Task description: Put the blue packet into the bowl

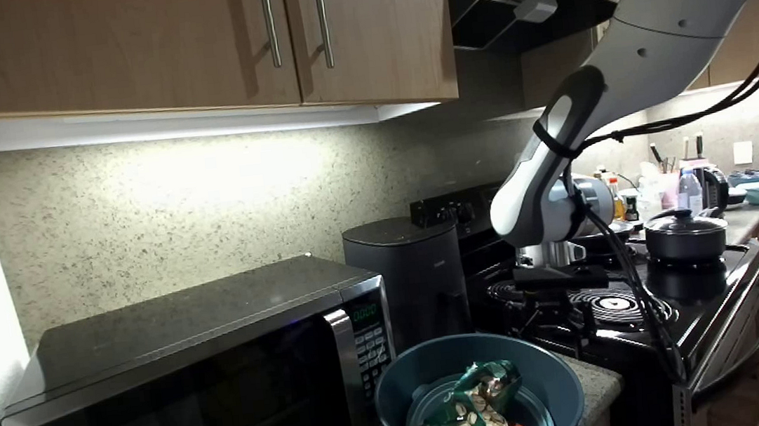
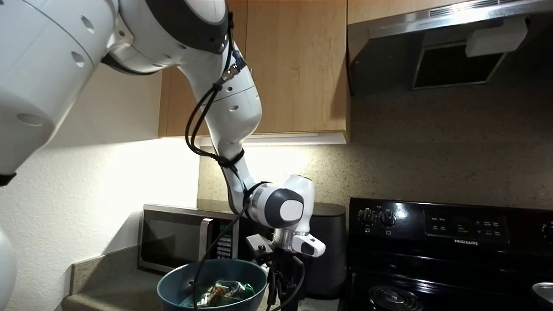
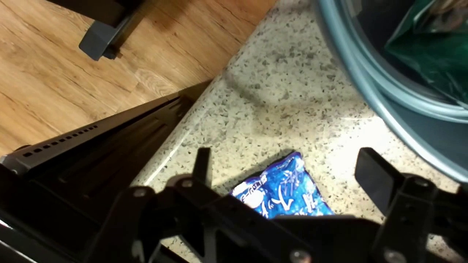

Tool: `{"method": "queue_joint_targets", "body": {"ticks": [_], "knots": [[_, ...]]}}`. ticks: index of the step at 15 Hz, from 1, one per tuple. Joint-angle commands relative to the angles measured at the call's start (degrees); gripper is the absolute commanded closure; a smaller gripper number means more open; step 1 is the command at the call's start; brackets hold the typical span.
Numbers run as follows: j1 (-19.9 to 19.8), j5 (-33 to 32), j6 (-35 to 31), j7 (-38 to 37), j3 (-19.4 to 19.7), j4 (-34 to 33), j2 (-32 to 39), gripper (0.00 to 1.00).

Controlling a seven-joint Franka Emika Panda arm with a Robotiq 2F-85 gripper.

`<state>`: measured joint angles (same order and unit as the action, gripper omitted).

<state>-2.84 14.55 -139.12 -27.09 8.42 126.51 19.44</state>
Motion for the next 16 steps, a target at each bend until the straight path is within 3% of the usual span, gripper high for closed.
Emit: {"method": "queue_joint_targets", "body": {"ticks": [1, 12, 16], "knots": [[-0.78, 1.75, 1.48, 1.61, -1.43, -0.61, -0.53, 0.0], [-0.76, 2.19, 4.31, 1.22, -1.63, -1.76, 0.09, 0.0], [-0.36, 1.24, -5.23, -2.62, 0.46, -1.05, 0.86, 0.0]]}}
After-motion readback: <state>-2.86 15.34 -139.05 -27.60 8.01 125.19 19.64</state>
